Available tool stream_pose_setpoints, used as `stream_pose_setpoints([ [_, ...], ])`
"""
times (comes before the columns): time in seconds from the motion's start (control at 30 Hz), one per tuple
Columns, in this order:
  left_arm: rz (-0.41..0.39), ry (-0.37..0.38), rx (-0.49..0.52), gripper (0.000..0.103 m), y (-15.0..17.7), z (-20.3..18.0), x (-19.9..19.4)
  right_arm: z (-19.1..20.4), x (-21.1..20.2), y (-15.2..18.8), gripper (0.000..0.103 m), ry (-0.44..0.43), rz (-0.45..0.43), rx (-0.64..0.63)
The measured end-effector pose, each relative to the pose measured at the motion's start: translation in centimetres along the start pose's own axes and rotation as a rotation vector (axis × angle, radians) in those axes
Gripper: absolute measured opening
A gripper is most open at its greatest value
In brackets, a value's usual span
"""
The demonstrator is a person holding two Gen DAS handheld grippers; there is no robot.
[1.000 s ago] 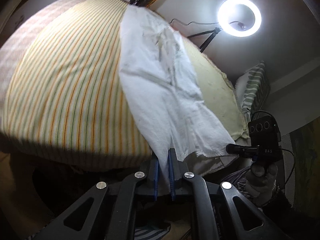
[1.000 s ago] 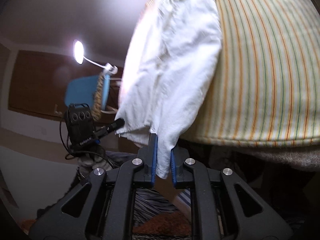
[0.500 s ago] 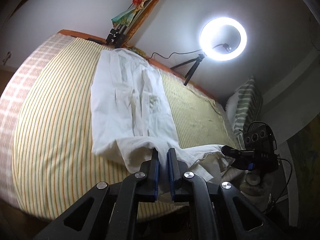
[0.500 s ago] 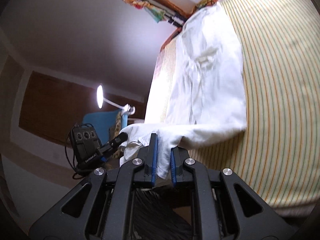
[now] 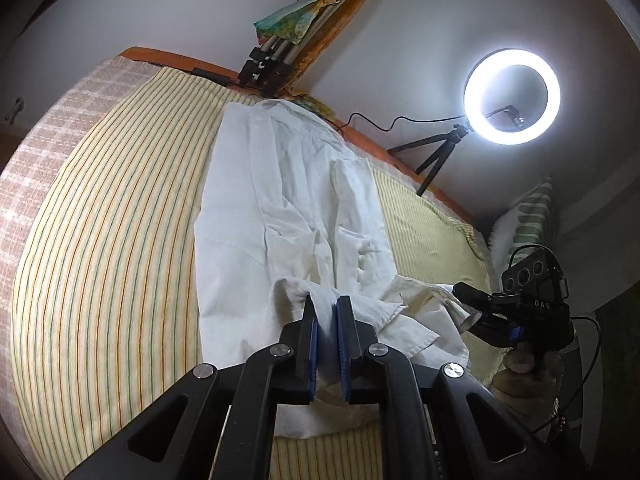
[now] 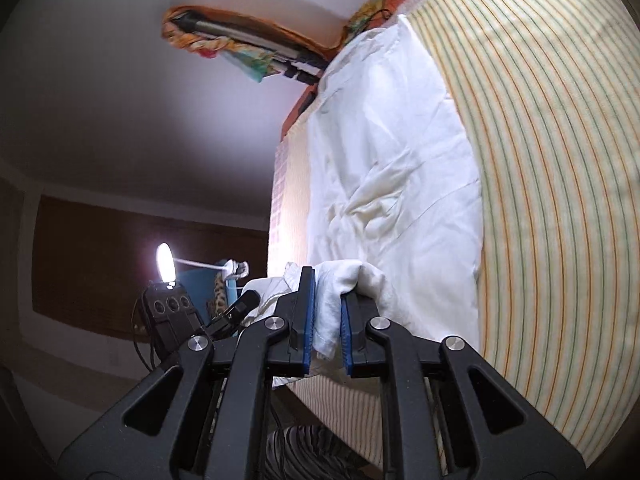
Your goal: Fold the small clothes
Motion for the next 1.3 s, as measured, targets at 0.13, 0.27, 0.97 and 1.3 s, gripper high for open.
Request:
stream_pose_setpoints([
  [0.13,-0.002,-0.022,-0.024,0.006,-1.2,1.2,1.8,-2.1,1.4,-1.2,0.015,0.001,0.019,0.04],
  [0.27,-0.008,-0.061,-0.055,0.027,-2.0,2.1,2.8,-3.1,2.4,-2.1,0.039,0.024,0.054,0.05],
  [0.97,-0.016,-0.097,0.029,0.038,4.2,6.3,1.4,-4.0,0.0,5.4,0.053,0.174,0.15,-0.23],
  [1.3,-0.041,-0.08,0.029,0.018,4.1,5.9,0.7,-2.7,0.3,6.1,0.043,0.23,0.151,-0.313],
])
Point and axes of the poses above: each gripper's, at about its wrist camera, not at the fingertips, and x roughly the way its jaws point, z to its left, y to its underside, the point moved 6 cm from there along x, roughly the way its jaws point, and after that the axes turned 12 degrees about -x, right-handed, at the moved point
